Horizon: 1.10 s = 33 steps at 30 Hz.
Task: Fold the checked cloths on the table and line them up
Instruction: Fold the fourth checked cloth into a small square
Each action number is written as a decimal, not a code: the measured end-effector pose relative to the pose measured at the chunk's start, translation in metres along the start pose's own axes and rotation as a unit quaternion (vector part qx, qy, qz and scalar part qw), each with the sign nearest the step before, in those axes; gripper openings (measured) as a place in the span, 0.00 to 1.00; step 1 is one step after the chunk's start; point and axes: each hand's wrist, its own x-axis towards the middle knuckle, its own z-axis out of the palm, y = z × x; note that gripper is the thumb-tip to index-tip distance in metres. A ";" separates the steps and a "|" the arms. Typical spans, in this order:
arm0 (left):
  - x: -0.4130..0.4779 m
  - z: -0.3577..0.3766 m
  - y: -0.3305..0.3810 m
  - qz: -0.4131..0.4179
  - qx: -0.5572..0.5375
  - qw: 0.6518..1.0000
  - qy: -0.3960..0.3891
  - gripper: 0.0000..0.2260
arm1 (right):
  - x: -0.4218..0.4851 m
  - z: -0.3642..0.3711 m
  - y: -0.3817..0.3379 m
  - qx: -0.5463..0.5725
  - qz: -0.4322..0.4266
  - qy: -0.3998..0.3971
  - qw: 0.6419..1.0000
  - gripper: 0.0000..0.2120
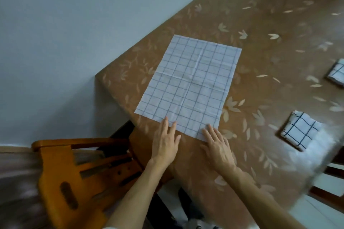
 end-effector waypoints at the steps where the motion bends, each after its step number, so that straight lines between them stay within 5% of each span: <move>1: 0.007 0.006 0.000 -0.001 0.000 1.000 -0.009 0.25 | -0.001 0.005 0.004 -0.006 -0.007 0.015 1.000 0.28; 7: 0.031 0.018 -0.010 0.032 0.039 0.998 0.039 0.23 | 0.012 0.015 0.016 -0.034 -0.020 0.086 0.996 0.26; 13: 0.059 0.005 -0.019 0.017 -0.009 0.998 0.065 0.17 | 0.032 0.007 0.011 -0.014 -0.007 0.159 0.987 0.11; 17: 0.064 -0.005 -0.017 0.030 0.003 0.997 0.071 0.09 | 0.049 -0.006 0.009 0.027 0.021 0.137 0.990 0.03; 23: 0.043 -0.013 -0.042 0.127 0.043 0.991 -0.024 0.34 | 0.031 -0.023 0.009 0.171 0.013 0.071 0.983 0.04; 30: 0.027 -0.043 -0.091 0.159 0.037 0.986 0.027 0.07 | -0.030 -0.042 -0.001 0.281 0.009 0.031 0.959 0.05; 33: 0.009 -0.061 -0.108 0.139 0.016 0.990 -0.029 0.09 | -0.051 -0.048 -0.006 0.252 0.022 0.059 0.966 0.04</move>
